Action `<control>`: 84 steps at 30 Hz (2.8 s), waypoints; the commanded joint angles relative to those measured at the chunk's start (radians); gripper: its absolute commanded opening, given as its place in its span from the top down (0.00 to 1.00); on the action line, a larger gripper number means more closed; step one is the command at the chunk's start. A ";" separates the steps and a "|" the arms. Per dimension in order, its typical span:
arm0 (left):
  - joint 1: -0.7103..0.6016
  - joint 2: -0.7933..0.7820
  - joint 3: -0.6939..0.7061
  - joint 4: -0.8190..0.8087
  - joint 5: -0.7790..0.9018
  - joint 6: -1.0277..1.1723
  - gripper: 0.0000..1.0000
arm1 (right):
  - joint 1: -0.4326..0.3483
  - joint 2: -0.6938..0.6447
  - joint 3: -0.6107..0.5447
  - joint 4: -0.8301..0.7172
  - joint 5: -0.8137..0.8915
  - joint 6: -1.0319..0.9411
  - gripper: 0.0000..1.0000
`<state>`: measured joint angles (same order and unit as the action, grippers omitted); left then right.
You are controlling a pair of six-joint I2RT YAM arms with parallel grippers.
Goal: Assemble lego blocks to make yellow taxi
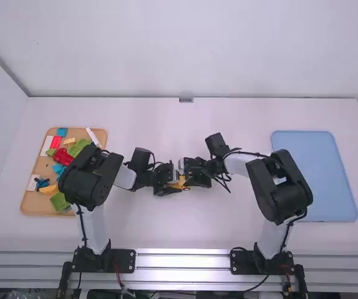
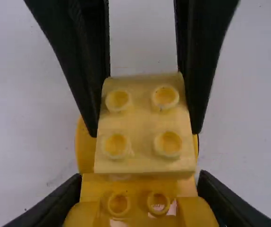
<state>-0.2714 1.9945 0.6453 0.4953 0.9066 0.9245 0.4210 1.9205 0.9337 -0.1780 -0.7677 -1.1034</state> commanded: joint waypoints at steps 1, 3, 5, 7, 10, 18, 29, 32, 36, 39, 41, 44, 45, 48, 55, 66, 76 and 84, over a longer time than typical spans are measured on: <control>-0.003 0.011 0.002 -0.017 -0.007 0.008 0.51 | -0.002 -0.022 -0.006 0.000 0.042 0.000 0.93; -0.003 0.011 0.002 -0.019 -0.007 0.008 0.51 | -0.003 -0.022 -0.006 0.007 0.045 0.000 0.92; -0.003 0.011 0.002 -0.019 -0.007 0.008 0.52 | -0.003 -0.022 -0.006 0.012 0.045 0.001 0.92; -0.003 0.011 0.002 -0.023 -0.007 0.008 0.53 | -0.002 -0.022 -0.006 0.016 0.072 0.000 0.92; -0.002 0.011 0.002 -0.030 -0.007 0.008 0.53 | -0.001 -0.022 -0.006 0.017 0.106 0.000 0.92; -0.003 0.011 0.002 -0.035 -0.007 0.008 0.53 | -0.005 -0.022 -0.006 0.015 0.118 0.000 0.92; -0.003 0.011 0.002 -0.035 -0.008 0.008 0.50 | -0.007 -0.022 -0.006 0.018 0.115 0.000 0.51; -0.003 0.011 0.002 -0.035 -0.008 0.008 0.49 | -0.008 -0.023 -0.003 0.018 0.114 0.000 0.48; -0.003 0.011 0.002 -0.037 -0.008 0.007 0.49 | -0.009 -0.023 -0.003 0.018 0.110 0.000 0.49; -0.003 0.011 0.002 -0.040 -0.008 0.008 0.49 | -0.008 -0.023 -0.003 0.014 0.110 0.000 0.56; -0.003 0.011 0.002 -0.043 -0.008 0.008 0.48 | -0.009 -0.023 -0.003 0.012 0.109 0.001 0.57; -0.003 0.011 0.002 -0.043 -0.010 0.008 0.48 | -0.009 -0.024 -0.003 0.010 0.087 0.000 0.57; -0.003 0.011 0.002 -0.043 -0.011 0.008 0.48 | -0.009 -0.024 -0.003 0.011 0.080 0.000 0.58; -0.003 0.011 0.002 -0.043 -0.010 0.008 0.48 | -0.009 -0.025 -0.003 0.014 0.054 0.000 0.57; -0.003 0.011 0.002 -0.047 -0.010 0.008 0.47 | -0.024 -0.030 0.043 -0.066 0.027 -0.005 0.50; -0.003 0.011 0.002 -0.051 -0.010 0.008 0.41 | -0.097 -0.032 0.101 -0.238 -0.184 -0.223 0.51; -0.003 0.011 0.002 -0.054 -0.010 0.008 0.44 | -0.046 -0.030 0.097 -0.217 -0.151 -0.194 1.00; -0.003 0.011 0.002 -0.068 -0.010 0.008 0.45 | 0.004 -0.030 0.081 -0.180 0.006 -0.127 1.00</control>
<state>-0.2714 1.9942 0.6556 0.4530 0.9230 0.9367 0.4347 1.9118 1.0161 -0.3588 -0.8043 -1.2484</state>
